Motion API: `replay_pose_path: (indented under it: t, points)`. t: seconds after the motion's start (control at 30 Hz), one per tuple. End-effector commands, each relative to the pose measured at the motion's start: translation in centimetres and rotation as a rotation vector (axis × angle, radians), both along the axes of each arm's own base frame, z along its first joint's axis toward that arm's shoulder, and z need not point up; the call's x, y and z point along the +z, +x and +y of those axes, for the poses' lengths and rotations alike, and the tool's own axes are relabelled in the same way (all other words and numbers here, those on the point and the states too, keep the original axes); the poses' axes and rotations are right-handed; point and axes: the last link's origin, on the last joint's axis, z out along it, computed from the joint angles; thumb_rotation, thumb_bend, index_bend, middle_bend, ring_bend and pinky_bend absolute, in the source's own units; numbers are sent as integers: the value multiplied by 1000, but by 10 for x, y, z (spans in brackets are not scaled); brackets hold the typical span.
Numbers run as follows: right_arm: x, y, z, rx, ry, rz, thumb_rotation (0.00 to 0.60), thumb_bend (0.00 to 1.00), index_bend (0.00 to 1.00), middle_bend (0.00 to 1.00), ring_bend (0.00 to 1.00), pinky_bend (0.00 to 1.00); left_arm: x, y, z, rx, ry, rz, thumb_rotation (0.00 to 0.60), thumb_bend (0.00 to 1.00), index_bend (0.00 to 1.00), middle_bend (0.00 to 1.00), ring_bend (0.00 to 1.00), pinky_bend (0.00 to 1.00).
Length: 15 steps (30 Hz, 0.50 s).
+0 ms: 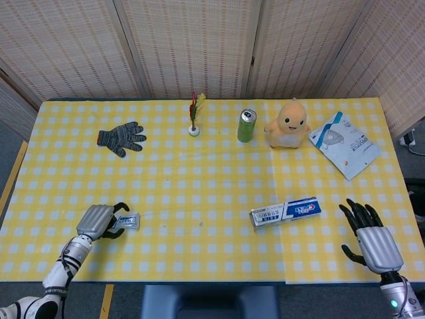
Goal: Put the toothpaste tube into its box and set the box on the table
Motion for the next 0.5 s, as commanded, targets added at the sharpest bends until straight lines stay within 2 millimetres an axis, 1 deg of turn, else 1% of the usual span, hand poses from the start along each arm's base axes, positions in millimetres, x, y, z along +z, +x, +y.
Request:
replay_pose_path:
  t: [0.03, 0.2, 0.5]
  points:
    - [0, -1, -1, -6, -2, 1, 600, 308, 0, 0, 0, 0, -6, 2, 5, 2, -15, 2, 600, 345, 345, 1000, 1000, 1000]
    - [3, -2, -2, -14, -8, 0, 600, 309, 0, 0, 0, 0, -14, 3, 10, 8, -38, 13, 600, 345, 341, 1000, 1000, 1000]
    - [4, -4, -3, -21, -14, 1, 600, 309, 0, 0, 0, 0, -20, 1, 13, 26, -56, 19, 600, 344, 345, 1000, 1000, 1000]
